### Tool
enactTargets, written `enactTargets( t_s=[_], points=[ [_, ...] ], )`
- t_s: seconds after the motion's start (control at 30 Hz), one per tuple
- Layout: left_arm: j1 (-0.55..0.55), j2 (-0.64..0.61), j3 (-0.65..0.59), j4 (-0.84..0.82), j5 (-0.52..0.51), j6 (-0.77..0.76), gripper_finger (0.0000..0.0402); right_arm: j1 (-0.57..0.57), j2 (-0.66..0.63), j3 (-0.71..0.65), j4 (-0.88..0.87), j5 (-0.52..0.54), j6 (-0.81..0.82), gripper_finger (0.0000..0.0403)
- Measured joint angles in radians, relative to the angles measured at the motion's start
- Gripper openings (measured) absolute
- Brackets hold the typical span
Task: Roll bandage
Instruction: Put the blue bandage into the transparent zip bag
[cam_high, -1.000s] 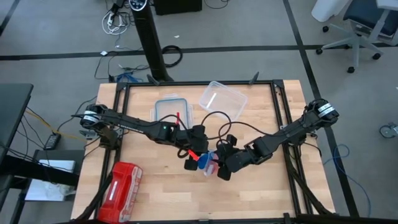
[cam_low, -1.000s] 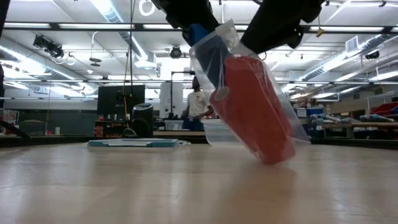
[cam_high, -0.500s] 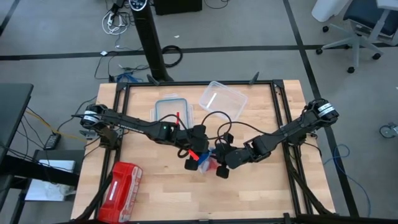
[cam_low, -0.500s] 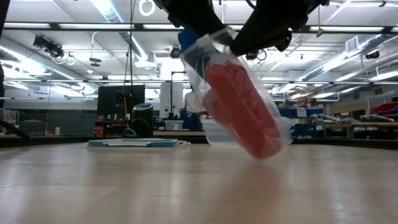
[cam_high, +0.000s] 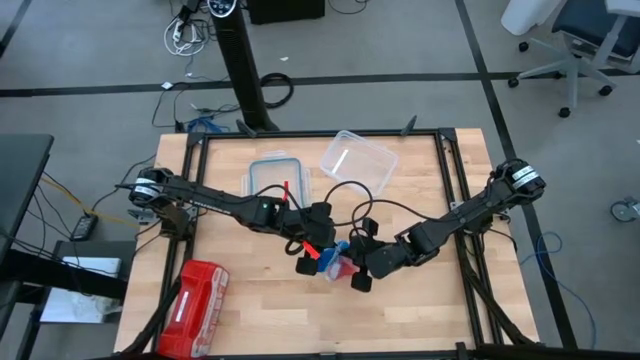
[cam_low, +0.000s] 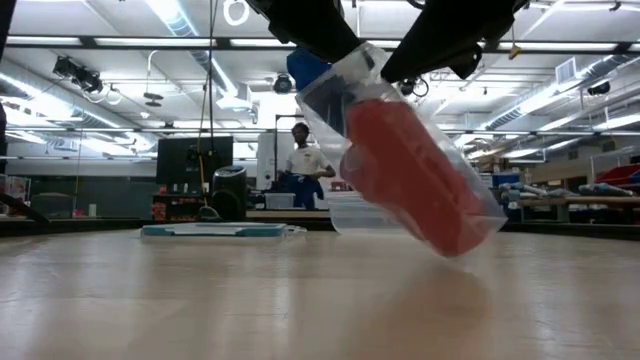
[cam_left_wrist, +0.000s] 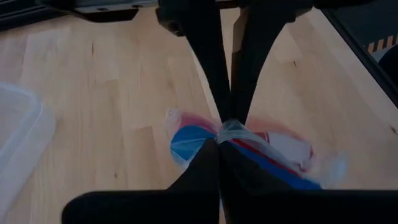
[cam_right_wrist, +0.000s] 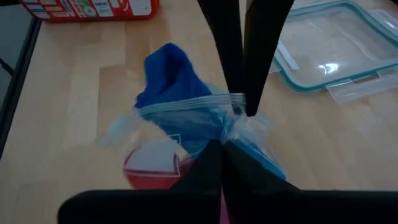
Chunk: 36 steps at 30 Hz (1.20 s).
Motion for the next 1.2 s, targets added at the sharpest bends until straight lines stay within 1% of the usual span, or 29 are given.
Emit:
enactTargets(
  t_s=[0.2, 0.3, 0.43, 0.57, 0.83, 0.93, 1.07, 1.13, 1.2],
  points=[
    [0.001, 0.0, 0.0, 0.011, -0.002, 0.002, 0.0012, 0.008, -0.001, 0.0, -0.018, 0.02, 0.02, 0.0001],
    [0.001, 0.0, 0.0, 0.002, -0.004, 0.002, 0.0008, 0.008, -0.001, 0.0, -0.035, 0.015, 0.028, 0.0007],
    [0.001, 0.0, 0.0, -0.018, -0.008, 0.002, 0.0002, 0.008, -0.015, 0.0, -0.091, 0.009, 0.079, 0.0019],
    [0.001, 0.0, 0.0, -0.023, -0.008, 0.006, 0.0001, 0.008, -0.022, 0.0, -0.083, 0.025, 0.079, 0.0049],
    [0.001, 0.0, 0.0, -0.041, -0.007, 0.007, 0.0, -0.011, -0.022, 0.0, -0.05, 0.032, 0.037, 0.0149],
    [0.001, 0.0, 0.0, -0.041, -0.007, 0.007, 0.0, -0.027, -0.016, 0.0, -0.007, 0.024, -0.001, 0.0177],
    [0.001, 0.0, 0.0, -0.041, -0.006, 0.007, 0.0, -0.06, -0.015, 0.0, 0.014, -0.035, -0.038, 0.0193],
    [0.001, 0.0, 0.0, -0.038, -0.007, 0.006, 0.0, -0.07, -0.015, 0.0, 0.015, -0.041, -0.052, 0.0189],
    [0.002, 0.0, 0.0, -0.029, -0.007, 0.006, 0.0, -0.077, -0.015, 0.0, 0.025, -0.048, -0.083, 0.0176]
  ],
)
